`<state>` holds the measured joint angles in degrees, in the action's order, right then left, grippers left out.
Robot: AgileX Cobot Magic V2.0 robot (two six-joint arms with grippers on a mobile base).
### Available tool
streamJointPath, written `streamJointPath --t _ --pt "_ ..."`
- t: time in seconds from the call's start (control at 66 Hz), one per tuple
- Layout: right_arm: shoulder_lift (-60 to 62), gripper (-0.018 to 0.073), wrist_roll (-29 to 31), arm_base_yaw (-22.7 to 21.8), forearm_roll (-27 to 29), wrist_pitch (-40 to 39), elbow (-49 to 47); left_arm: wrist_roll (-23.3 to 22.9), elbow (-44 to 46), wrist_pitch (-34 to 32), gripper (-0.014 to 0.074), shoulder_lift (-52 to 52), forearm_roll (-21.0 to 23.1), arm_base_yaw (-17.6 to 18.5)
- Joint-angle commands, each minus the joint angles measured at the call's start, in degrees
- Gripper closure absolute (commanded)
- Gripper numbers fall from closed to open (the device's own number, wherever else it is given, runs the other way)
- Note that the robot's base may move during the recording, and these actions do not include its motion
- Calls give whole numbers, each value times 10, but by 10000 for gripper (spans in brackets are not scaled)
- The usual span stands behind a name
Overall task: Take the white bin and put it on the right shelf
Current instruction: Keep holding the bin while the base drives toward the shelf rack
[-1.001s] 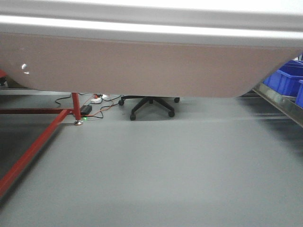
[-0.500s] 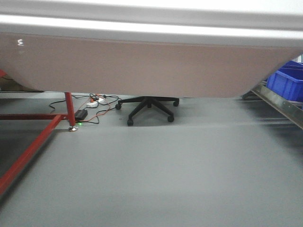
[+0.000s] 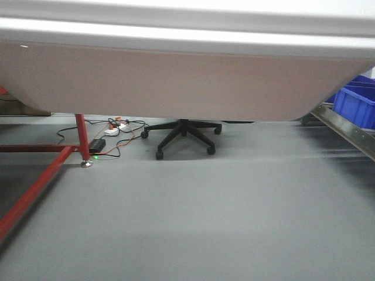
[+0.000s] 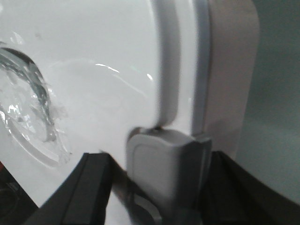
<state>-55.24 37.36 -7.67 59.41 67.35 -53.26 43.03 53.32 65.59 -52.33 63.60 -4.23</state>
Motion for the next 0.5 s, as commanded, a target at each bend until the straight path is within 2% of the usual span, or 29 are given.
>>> streamJointPath --t 0.0,0.485 --pt "11 265 2 6 101 62 -18 11 17 76 400 10 96 9" --pt "11 265 2 6 101 62 -18 11 17 76 400 10 96 9"
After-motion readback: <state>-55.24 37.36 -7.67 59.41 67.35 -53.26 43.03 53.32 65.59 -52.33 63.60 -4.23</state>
